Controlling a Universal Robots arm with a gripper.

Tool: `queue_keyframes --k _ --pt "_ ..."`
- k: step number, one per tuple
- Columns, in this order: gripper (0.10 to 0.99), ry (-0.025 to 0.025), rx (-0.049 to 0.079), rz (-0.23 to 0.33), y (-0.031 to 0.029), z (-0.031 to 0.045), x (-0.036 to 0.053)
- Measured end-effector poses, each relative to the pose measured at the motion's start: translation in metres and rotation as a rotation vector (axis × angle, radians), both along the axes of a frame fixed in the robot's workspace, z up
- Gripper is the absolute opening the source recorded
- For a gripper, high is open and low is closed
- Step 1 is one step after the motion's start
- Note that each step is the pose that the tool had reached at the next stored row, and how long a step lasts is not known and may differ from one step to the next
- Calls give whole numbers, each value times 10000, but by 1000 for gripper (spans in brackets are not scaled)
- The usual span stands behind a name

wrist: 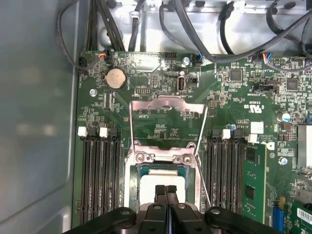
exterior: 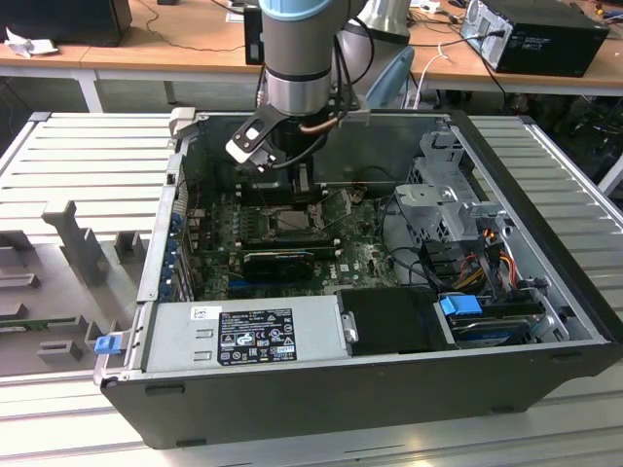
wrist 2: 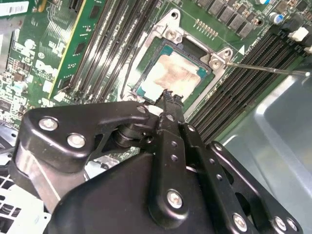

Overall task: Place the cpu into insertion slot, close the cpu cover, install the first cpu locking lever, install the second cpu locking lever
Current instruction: 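Close the cpu cover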

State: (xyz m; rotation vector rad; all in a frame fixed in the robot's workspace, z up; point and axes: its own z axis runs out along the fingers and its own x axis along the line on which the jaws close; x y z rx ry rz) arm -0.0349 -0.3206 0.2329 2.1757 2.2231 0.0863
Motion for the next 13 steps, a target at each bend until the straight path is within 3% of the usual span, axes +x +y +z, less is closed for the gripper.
queue_keyframes --k 13 --pt "106 1 -1 -1 -1 43 17"
